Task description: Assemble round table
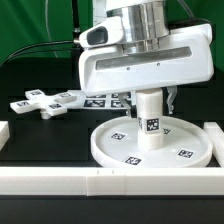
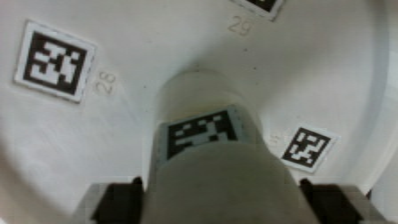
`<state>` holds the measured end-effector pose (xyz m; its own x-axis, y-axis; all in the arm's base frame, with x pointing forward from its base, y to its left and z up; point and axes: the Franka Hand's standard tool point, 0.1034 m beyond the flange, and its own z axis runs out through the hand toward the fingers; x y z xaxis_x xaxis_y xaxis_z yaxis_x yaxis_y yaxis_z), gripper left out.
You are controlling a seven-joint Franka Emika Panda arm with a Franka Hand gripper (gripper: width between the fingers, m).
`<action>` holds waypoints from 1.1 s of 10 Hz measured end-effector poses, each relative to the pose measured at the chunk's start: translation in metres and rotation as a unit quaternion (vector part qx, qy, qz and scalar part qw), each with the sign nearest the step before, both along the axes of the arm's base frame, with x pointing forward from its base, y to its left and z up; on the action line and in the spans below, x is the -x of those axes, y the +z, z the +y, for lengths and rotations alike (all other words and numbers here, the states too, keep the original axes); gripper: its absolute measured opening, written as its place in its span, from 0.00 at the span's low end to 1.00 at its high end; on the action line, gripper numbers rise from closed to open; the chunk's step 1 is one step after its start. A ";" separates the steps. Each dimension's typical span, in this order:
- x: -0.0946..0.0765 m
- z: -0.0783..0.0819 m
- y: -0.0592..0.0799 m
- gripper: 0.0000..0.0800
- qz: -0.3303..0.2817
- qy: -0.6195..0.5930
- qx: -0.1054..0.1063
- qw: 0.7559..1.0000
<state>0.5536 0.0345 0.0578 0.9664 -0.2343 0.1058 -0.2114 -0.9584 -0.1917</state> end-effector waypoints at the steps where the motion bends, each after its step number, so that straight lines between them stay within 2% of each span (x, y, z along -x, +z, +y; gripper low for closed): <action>1: 0.001 0.000 0.000 0.52 -0.002 -0.041 -0.005 0.999; 3: 0.003 0.001 0.000 0.52 0.008 -0.145 -0.018 0.989; 6: 0.000 0.000 0.002 0.52 0.017 -0.209 -0.037 0.977; 9: 0.000 -0.001 0.003 0.52 0.029 -0.291 -0.059 0.954; 11: 0.001 -0.001 0.004 0.52 0.048 -0.400 -0.091 0.911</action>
Offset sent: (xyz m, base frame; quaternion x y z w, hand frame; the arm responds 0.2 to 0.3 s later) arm -0.0029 0.0099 0.0010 0.0147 -0.0366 0.2049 0.9780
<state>0.5522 0.0331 0.0620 0.4816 -0.8727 -0.0801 -0.8521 -0.4449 -0.2757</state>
